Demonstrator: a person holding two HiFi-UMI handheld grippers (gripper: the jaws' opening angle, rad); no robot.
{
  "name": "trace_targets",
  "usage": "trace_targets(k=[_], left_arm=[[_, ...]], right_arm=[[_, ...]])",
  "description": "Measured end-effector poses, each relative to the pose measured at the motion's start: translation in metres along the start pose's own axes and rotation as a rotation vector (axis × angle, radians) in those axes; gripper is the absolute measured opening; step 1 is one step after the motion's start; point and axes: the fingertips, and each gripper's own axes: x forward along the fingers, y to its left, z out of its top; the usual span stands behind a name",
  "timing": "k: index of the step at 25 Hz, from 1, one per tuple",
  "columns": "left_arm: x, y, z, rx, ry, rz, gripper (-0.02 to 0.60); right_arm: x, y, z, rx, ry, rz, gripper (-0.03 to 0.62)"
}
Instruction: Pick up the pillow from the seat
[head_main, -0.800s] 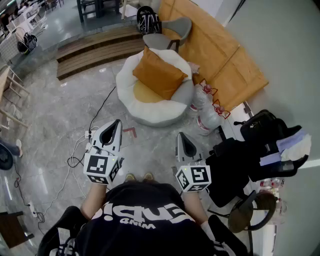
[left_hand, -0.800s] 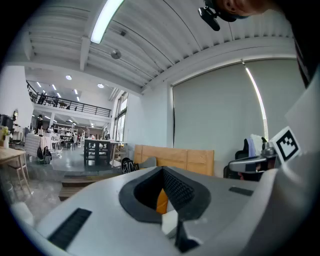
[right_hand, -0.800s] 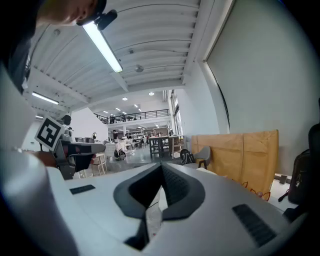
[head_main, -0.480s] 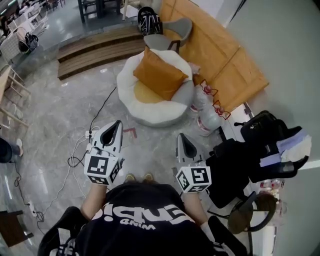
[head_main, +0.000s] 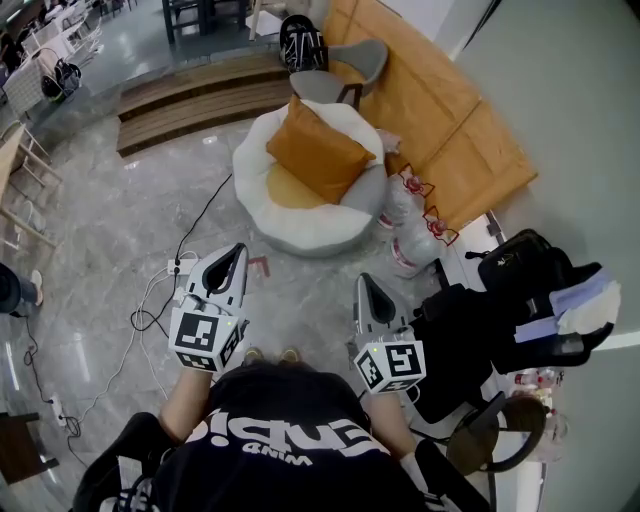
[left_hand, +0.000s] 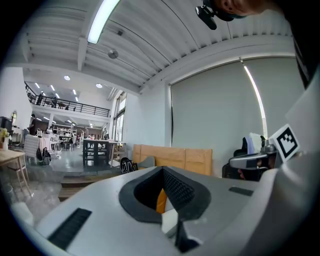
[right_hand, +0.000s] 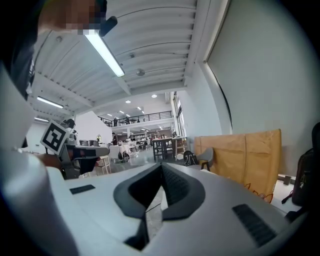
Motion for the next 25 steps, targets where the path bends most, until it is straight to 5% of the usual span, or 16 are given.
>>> trace_targets(k=[12, 25], left_arm=[[0.023, -0.002, -0.006, 0.005, 0.012, 0.022, 0.009], [0.104, 0.040, -0.001, -0.004, 0.002, -0.018, 0.009]], right_arm=[[0.013, -0.031, -0.011, -0.004, 0.013, 0.000, 0.021], [0.092, -0.045, -0.007, -0.019, 0.020, 0.007, 0.021]])
